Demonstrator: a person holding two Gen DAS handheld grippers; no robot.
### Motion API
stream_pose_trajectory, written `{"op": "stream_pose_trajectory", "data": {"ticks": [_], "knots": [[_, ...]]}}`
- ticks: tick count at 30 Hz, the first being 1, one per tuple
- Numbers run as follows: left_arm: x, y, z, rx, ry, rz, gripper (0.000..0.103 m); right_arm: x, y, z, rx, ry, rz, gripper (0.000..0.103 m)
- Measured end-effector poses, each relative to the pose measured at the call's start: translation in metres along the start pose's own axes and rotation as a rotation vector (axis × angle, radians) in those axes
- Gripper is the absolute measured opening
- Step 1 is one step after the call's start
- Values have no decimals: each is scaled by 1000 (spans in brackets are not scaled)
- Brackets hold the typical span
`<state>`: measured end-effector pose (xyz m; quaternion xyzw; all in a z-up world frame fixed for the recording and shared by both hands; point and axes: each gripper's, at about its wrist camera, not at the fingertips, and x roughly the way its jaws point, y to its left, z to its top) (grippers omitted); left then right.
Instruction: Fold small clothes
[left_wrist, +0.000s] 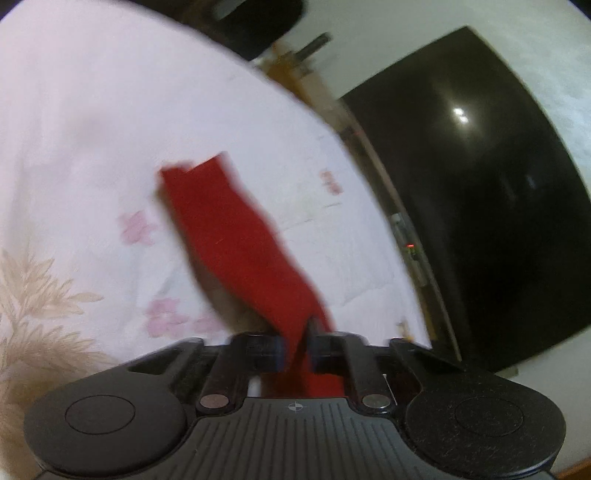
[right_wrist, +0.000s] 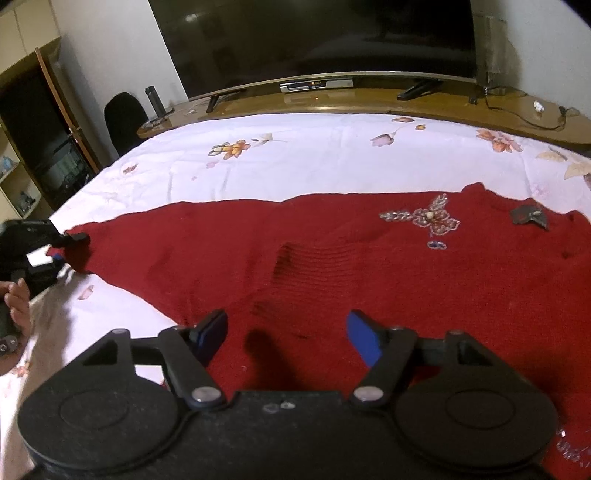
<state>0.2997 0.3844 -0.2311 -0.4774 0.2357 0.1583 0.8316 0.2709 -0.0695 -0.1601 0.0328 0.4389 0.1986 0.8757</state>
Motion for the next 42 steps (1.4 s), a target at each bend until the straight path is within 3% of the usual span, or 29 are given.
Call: {"op": "stream_pose_trajectory", "data": {"ticks": [3,9,16,21,25,29,31,32,33,34,36,39,41,42], "knots": [[-15,-38,-2,137,-21,-78,4,-2,-3,1,4,-5,-8,68],[-31,-121,-47,371,85,-267,4,-6,-19,4,46,-14,-46,66],[-20,-203,-162,629,323,-417,4,-31,-51,1,123,-44,-103,65],[-20,-236,-268,941,455,-374,5,-59,-86,-6,169,-70,-172,65],[-38,-258,-303,1121,414,-353,5,-82,-118,-16,237,-90,-231,65],[-61,-278,-324,1279,341,-391,5,-103,-146,-21,305,-125,-261,65],[-63,-289,-342,1417,280,-388,7,-111,-154,-21,318,-146,-276,67],[-62,-294,-353,1488,273,-367,13,-114,-157,-22,319,-150,-284,68],[-63,-300,-366,1543,277,-358,34,-114,-159,-23,321,-146,-288,68],[-68,-302,-374,1586,277,-357,67,-115,-161,-25,323,-142,-290,68],[-80,-301,-387,1656,214,-379,89,-116,-165,-28,333,-139,-292,68],[-97,-296,-407,1812,92,-399,100,-120,-172,-33,361,-140,-287,68],[-96,-293,-411,1852,107,-389,100,-127,-178,-35,400,-153,-254,68],[-99,-291,-405,1818,124,-404,100,-131,-179,-34,409,-167,-234,68]]}}
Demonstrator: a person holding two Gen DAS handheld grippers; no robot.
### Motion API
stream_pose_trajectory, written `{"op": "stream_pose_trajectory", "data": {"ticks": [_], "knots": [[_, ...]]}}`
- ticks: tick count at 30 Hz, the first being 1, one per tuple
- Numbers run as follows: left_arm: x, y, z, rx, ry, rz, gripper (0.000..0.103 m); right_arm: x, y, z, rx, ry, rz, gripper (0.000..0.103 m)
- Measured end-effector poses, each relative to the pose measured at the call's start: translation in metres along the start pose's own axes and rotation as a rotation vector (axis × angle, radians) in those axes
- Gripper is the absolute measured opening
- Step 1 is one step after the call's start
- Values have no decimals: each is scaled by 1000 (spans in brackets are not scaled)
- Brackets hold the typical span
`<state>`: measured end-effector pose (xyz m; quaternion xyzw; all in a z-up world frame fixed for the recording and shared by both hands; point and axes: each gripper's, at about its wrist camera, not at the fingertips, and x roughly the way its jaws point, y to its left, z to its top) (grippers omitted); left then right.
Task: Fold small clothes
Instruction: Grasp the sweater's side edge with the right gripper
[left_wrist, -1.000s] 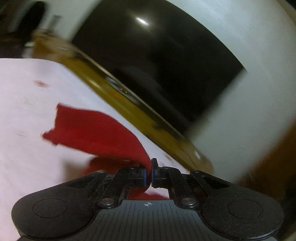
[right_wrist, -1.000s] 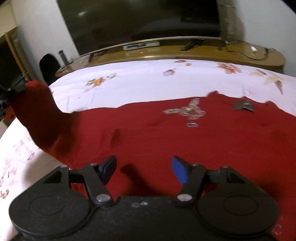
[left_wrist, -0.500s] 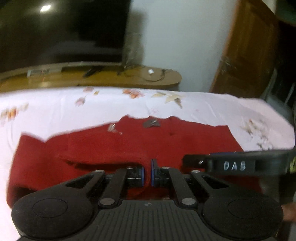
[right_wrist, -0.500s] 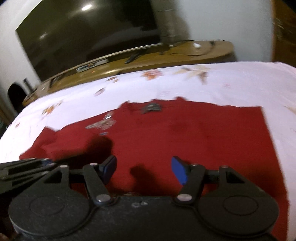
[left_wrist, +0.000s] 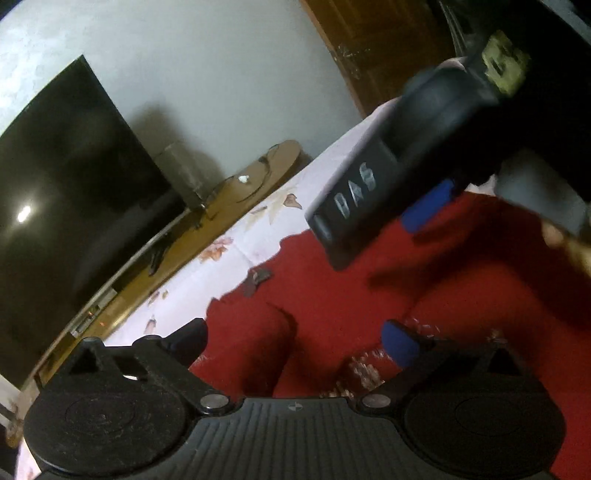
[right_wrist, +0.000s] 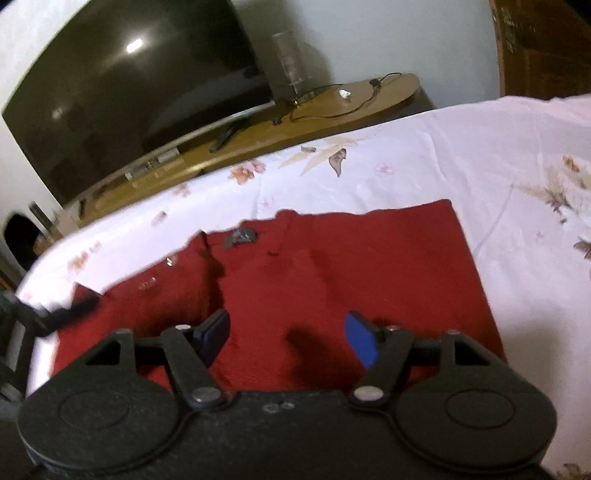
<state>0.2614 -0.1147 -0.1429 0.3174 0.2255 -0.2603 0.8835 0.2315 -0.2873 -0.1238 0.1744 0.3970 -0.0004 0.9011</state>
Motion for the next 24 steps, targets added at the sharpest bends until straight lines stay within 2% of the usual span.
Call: {"op": "stream_pose_trajectory", "data": {"ticks": [3,5,6,8,10,12,15,19,21,23,24], "knots": [[-8,28,-9,-195,16,-87,100,-3,9,2,-43,-4,21,73],[-11,53,-23,-339,39,-105,100,-1,15,2,-49,8,40,73],[-14,73,-33,-447,59,-108,100,2,18,1,-47,16,50,73],[-16,105,-52,-609,97,-83,100,7,28,2,-58,30,67,73],[-17,139,-73,-748,139,-25,100,15,46,3,-91,45,87,73],[-19,163,-87,-816,169,57,99,24,69,2,-123,61,120,73],[-22,185,-100,-884,180,137,100,40,106,3,-171,70,147,75],[-12,185,-106,-898,217,160,100,68,143,5,-247,111,80,87],[-14,177,-107,-892,223,145,99,84,158,-6,-342,151,-16,76],[-9,170,-107,-861,223,134,100,87,153,-15,-358,162,-90,30],[-6,166,-106,-846,218,124,100,83,144,-16,-324,159,-91,24]]}}
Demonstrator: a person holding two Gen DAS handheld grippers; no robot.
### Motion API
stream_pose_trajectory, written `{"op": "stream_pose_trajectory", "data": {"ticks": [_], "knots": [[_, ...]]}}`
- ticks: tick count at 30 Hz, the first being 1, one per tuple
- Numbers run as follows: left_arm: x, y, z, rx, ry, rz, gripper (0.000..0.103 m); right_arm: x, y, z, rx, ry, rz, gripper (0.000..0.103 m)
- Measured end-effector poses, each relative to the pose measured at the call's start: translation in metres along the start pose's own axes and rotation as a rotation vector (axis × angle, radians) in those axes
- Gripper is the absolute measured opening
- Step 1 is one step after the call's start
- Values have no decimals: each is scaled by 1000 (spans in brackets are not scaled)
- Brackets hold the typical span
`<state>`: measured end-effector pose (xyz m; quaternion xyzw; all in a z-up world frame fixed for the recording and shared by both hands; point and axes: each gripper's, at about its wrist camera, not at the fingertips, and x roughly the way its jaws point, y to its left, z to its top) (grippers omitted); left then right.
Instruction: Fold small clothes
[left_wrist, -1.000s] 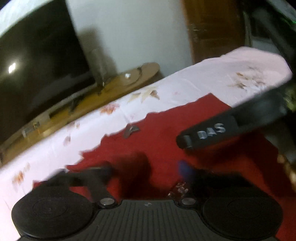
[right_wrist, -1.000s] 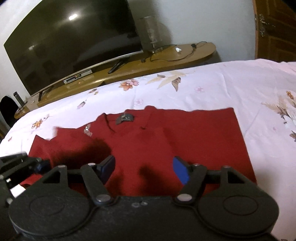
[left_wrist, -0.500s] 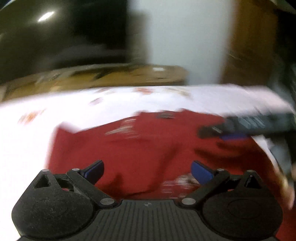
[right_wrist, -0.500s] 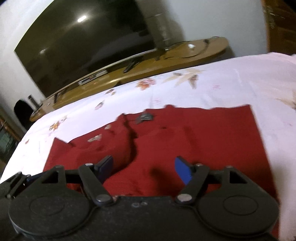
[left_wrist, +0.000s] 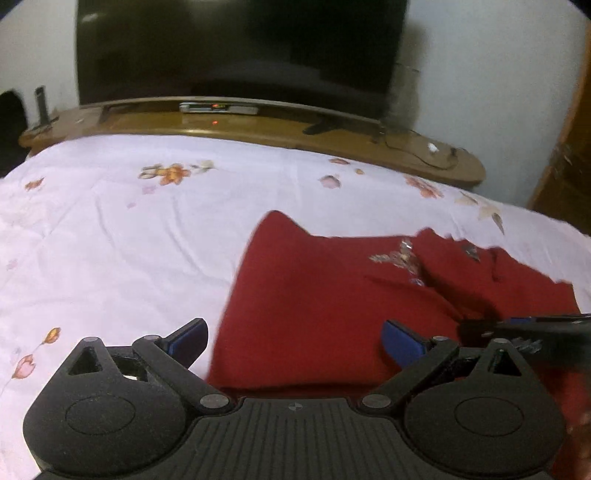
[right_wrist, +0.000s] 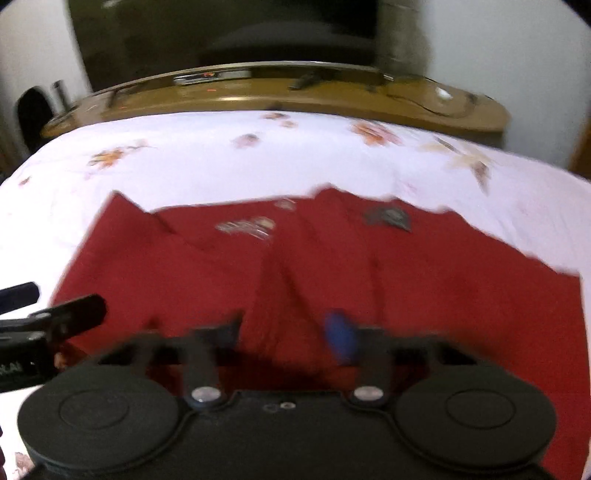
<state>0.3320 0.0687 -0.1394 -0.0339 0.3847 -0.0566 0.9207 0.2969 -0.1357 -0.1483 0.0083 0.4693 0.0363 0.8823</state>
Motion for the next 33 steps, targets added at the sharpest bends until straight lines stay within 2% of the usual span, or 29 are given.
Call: {"op": "stream_pose_trajectory", "data": {"ticks": [1,7,10,12,17,21,23,26,29,33], "knots": [[1,-3,-2,11,-1,-10,100,-5,-11,-5,38,-2,15,15],[11,-17,-5,22,14,-80,100,-53,-82,-37,264,-83,62,10],[20,-26,-10,34,47,-84,100,-51,-122,-53,406,-41,101,24],[20,-28,-13,37,54,-95,100,-49,-134,-61,436,-32,122,24],[20,-24,-12,26,47,-89,100,-48,-153,-62,510,-81,143,33],[20,-19,-11,4,30,-92,100,-49,-166,-63,548,-124,119,21],[19,-18,-10,-5,19,-90,100,-51,-170,-62,528,-147,97,10],[18,-16,-7,-33,2,-93,100,-54,-175,-56,499,-189,82,7],[17,-19,-4,-43,-7,-114,100,-67,-183,-46,445,-255,30,7],[21,-28,-4,-26,-5,-128,100,-65,-207,-42,431,-253,-57,7]]}}
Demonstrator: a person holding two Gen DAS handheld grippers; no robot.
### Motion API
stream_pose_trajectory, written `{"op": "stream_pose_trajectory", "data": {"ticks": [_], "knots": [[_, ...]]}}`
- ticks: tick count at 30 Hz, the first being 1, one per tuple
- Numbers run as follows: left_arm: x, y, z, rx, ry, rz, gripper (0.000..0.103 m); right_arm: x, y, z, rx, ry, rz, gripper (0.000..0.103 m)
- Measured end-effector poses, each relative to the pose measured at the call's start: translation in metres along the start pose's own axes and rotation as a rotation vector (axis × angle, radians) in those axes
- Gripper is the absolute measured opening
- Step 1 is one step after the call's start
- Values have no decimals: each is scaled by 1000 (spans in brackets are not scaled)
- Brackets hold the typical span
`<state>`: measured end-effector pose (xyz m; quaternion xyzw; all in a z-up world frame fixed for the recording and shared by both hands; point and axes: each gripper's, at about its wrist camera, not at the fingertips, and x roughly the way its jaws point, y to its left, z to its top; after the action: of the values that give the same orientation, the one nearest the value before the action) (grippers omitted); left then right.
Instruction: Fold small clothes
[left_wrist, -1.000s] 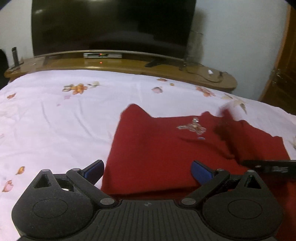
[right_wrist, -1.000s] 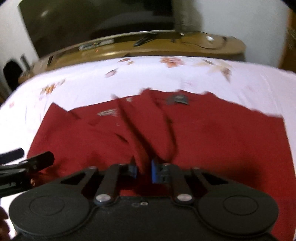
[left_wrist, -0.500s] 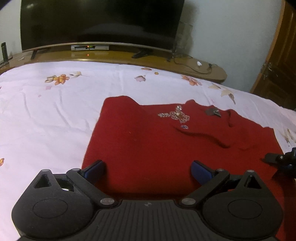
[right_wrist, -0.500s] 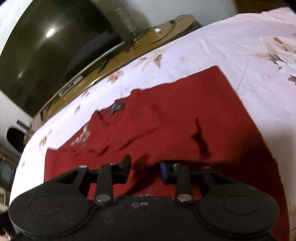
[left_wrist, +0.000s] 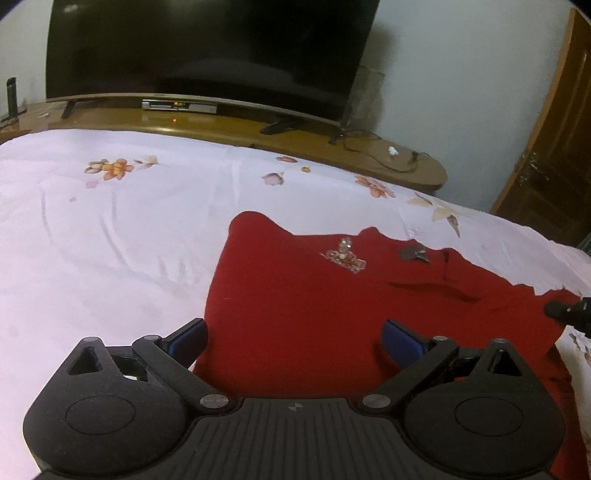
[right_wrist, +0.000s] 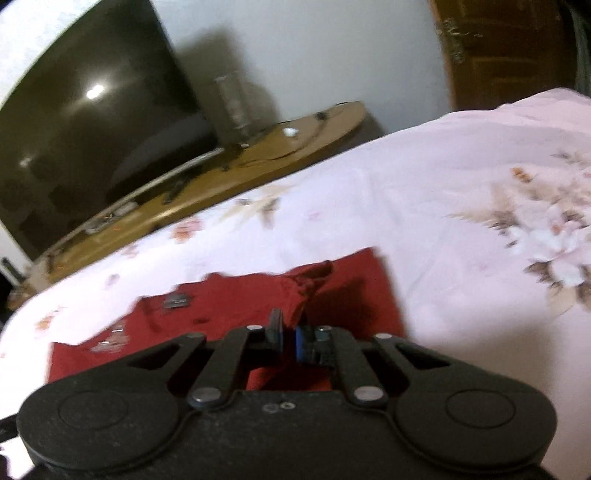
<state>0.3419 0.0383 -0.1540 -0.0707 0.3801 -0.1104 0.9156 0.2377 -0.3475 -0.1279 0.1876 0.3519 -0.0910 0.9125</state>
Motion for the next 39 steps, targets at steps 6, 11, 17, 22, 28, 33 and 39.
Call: {"op": "stream_pose_trajectory", "data": {"ticks": [6,11,17,22,28,33,39], "knots": [[12,-5,-7,26,40,16,100,26,-21,-9,-60,97,-57,10],[0,-3,1,12,-2,9,99,12,-25,-2,-44,27,-71,42],[5,-19,20,21,-38,-47,100,-2,-22,8,-55,-69,-80,42],[43,-20,22,26,26,-5,99,24,3,-3,-165,34,-24,40],[59,16,13,-53,61,101,99,37,3,-1,-176,78,-27,43],[37,12,15,-120,11,71,99,27,6,-2,-212,31,-28,52],[13,-30,12,50,-33,-14,99,29,7,-5,-213,51,-29,50]]}}
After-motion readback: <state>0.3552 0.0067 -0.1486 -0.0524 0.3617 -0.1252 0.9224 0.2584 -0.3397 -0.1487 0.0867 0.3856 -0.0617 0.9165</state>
